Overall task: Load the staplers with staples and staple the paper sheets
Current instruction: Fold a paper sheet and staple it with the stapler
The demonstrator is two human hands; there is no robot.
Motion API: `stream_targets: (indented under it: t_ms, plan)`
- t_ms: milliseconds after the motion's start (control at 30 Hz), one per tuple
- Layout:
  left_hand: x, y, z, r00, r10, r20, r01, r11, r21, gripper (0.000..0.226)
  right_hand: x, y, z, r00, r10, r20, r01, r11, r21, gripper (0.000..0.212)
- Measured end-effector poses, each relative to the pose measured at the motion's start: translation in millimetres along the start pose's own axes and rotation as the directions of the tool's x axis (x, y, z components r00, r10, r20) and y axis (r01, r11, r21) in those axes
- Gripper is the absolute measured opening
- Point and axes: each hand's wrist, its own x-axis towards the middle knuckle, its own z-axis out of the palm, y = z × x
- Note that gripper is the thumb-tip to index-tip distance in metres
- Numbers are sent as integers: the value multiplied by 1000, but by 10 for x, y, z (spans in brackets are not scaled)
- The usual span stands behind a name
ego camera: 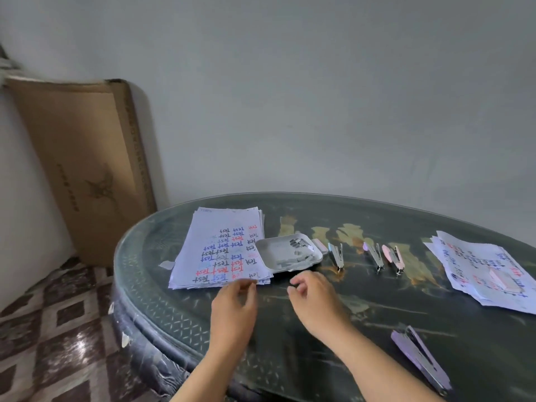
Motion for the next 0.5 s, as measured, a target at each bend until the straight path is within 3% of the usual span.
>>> stream_targets:
  t_ms: [167,367,500]
  plan:
    - [916,-482,-546,968,-160,-194,206,946,251,31,693,-474,594,951,-175,254,223,960,-171,32]
    - [1601,-788,-680,930,-361,-63,351,825,443,72,1251,-507,956,928,-164,333,306,847,-435,24]
    - [1788,-882,-600,923,-383,-43,345,770,536,60,1369,-370,1011,923,-174,342,342,779,-525,30]
